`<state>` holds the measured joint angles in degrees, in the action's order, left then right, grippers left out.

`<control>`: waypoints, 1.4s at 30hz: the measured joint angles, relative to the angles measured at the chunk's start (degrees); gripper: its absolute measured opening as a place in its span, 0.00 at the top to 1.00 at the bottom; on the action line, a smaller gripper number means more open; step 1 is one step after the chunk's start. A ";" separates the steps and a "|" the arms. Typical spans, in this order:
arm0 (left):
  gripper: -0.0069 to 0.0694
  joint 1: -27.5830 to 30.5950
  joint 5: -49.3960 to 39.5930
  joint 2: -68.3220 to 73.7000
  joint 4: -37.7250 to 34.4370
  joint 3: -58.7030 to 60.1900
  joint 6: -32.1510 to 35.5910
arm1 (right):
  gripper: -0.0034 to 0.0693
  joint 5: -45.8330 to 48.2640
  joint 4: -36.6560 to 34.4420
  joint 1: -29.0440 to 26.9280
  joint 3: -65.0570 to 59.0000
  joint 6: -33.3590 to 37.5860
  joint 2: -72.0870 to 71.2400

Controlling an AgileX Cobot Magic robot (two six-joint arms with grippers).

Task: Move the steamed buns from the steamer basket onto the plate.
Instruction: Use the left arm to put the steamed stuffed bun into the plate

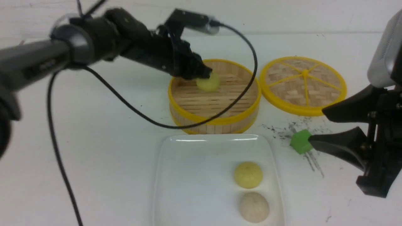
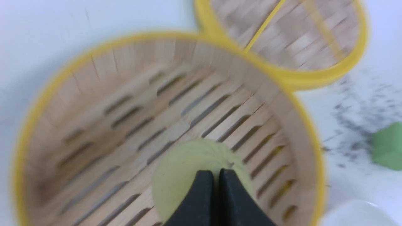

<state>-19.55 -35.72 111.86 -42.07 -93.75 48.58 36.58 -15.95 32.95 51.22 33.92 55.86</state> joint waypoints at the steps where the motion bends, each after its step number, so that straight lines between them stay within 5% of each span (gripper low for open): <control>1: 0.89 0.00 -0.78 -1.68 2.22 0.00 -2.15 | 0.40 0.00 0.00 0.00 0.00 0.00 0.00; 11: 0.89 0.00 -16.41 -21.40 22.25 0.00 -24.47 | 0.40 0.00 0.00 0.00 0.00 0.00 0.00; 19: 0.89 0.00 -21.44 -31.27 19.50 11.39 -28.56 | 0.40 0.11 0.00 0.00 0.00 0.00 0.00; 27: 0.89 0.00 -3.87 -32.81 -3.93 41.08 -9.34 | 0.40 0.53 0.00 0.00 0.00 0.00 0.00; 30: 0.89 0.00 1.10 -30.84 -15.40 47.63 6.71 | 0.40 1.23 -0.06 0.00 0.00 0.00 0.00; 36: 0.89 0.00 5.35 -24.08 -40.64 52.16 32.68 | 0.40 2.00 -0.06 0.00 0.00 -0.07 0.00; 42: 0.89 0.00 6.93 -16.61 -49.69 52.23 44.67 | 0.40 3.75 -1.19 0.00 0.00 -0.12 0.00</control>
<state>-19.55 -28.79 95.25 -91.76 -41.51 93.24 40.33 -17.14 32.95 51.22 33.80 55.86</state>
